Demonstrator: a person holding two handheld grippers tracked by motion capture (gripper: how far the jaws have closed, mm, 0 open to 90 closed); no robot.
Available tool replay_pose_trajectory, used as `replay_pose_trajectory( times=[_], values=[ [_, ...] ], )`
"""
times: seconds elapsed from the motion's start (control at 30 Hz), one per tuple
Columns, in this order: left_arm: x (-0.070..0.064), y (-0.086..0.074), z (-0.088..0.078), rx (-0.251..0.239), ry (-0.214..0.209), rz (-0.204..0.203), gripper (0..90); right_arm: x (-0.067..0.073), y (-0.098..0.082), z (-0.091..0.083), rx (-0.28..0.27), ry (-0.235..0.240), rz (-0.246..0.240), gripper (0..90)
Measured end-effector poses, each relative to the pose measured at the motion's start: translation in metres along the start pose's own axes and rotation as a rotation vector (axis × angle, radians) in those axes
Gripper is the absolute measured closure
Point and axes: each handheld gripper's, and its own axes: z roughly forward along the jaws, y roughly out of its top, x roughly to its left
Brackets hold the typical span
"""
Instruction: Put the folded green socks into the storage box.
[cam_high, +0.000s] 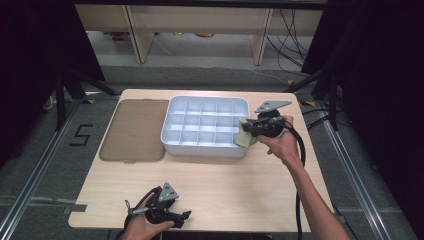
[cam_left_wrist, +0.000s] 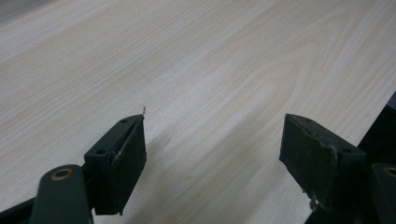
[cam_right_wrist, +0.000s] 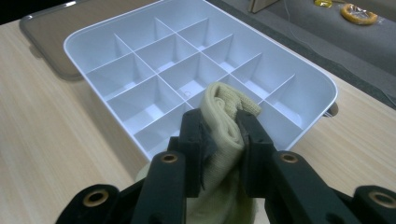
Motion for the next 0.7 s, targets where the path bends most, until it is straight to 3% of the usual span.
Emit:
replay_pose_trajectory(
  times=[0.03,0.07,0.23,0.3,0.7],
  values=[
    [0.0,0.0,0.0,0.001,-0.002,0.006,21.8,-0.001,0.001,0.002,-0.011,-0.011,-0.008,74.6],
    [0.0,0.0,0.0,0.0,-0.001,0.005,21.8,0.0,0.002,0.003,0.006,-0.007,0.017,74.6],
    [0.001,0.0,0.0,0.0,-0.001,0.006,21.8,-0.006,0.007,0.013,0.004,-0.028,-0.019,74.6],
    [0.0,0.0,-0.001,-0.001,-0.002,0.005,21.8,-0.007,0.007,0.017,0.016,-0.035,0.005,74.6],
    [-0.001,0.0,0.0,0.004,-0.004,0.009,21.8,-0.013,0.004,0.04,0.064,-0.091,-0.019,74.5]
  ],
)
